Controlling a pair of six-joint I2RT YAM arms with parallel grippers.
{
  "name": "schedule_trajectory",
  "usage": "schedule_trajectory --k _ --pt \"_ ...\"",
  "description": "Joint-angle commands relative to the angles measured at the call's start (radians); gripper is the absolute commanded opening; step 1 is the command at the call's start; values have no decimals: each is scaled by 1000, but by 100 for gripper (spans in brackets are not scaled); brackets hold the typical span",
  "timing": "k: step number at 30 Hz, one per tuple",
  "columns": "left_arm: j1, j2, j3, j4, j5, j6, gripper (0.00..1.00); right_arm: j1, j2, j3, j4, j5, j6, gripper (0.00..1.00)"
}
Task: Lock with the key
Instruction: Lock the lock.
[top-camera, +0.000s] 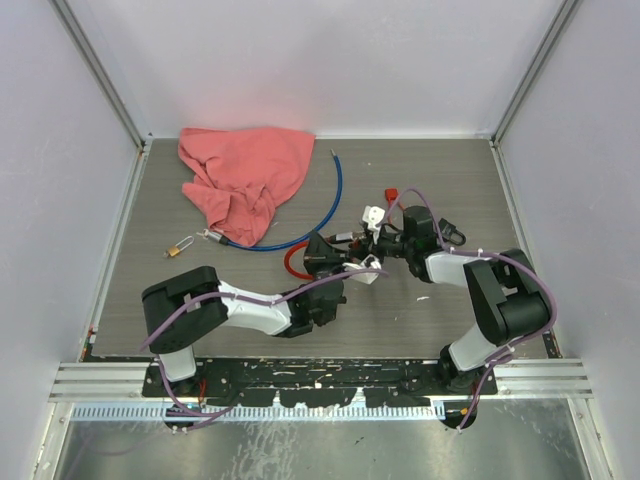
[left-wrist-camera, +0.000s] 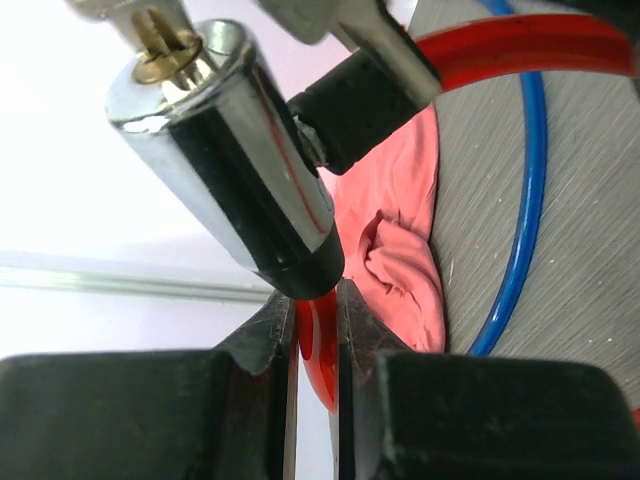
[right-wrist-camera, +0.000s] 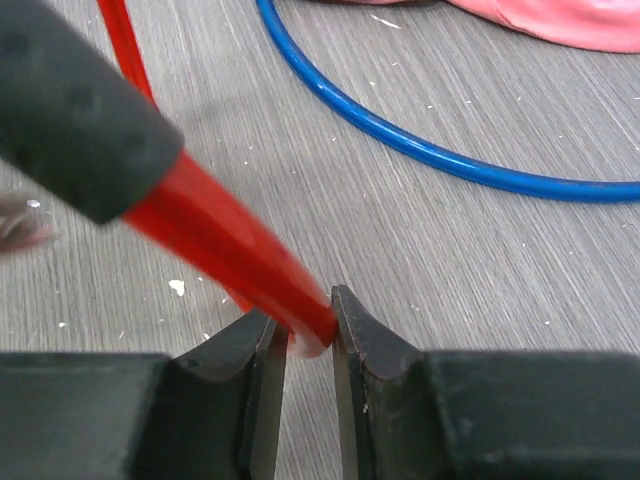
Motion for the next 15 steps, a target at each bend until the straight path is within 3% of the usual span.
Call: schedule_trajectory --k 1,10,15 --pt "-20 40 -22 -68 128 12 0 12 -74 12 -17 -144 -88 30" --pt "-3 43 1 -122 118 -28 0 -13 -109 18 -81 -144 -94 35" --pt "15 33 18 -181 129 -67 0 -21 -138 50 -223 -135 -194 40"
